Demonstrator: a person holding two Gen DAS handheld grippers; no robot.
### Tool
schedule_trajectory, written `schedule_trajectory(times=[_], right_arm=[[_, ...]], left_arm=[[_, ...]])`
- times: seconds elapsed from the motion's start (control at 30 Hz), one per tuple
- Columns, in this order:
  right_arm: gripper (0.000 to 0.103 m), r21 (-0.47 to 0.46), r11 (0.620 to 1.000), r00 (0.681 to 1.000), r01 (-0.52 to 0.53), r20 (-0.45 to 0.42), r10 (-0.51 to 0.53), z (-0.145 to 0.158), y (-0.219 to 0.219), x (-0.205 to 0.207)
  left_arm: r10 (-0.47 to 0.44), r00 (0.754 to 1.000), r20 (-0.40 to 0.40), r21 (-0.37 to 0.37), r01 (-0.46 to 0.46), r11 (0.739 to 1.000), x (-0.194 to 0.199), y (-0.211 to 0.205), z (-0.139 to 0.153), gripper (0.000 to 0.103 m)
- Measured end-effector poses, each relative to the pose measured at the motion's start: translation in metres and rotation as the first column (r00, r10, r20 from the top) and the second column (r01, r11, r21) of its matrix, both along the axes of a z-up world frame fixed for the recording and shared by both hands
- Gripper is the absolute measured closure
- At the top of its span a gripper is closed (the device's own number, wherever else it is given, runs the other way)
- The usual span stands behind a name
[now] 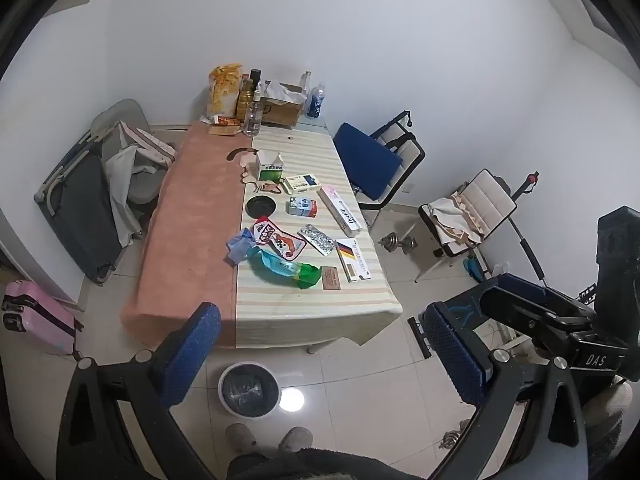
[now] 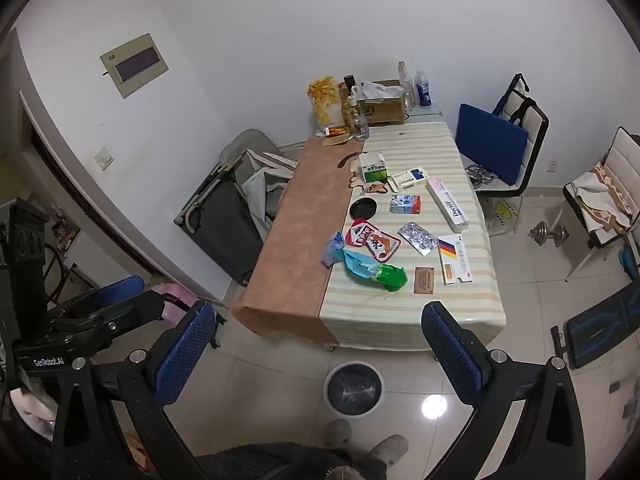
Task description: Collect trash
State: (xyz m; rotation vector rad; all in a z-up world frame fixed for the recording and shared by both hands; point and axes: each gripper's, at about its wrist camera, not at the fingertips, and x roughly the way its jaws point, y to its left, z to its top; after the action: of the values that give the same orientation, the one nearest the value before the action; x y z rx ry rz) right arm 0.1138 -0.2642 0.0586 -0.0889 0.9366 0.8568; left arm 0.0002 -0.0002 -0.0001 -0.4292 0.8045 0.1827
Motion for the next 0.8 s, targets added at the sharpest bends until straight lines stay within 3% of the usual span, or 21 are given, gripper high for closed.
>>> schedule_trajectory(times=[0.8], right_arm=[[0.000,0.009,1.000,1.000,-0.023,-0.006,0.023,-0.002,0.002,-0.002]], left_arm=[[0.001,1.000,0.015,0.002,-0.001,1.000,-0.001,-0.001,0.000,0.000]])
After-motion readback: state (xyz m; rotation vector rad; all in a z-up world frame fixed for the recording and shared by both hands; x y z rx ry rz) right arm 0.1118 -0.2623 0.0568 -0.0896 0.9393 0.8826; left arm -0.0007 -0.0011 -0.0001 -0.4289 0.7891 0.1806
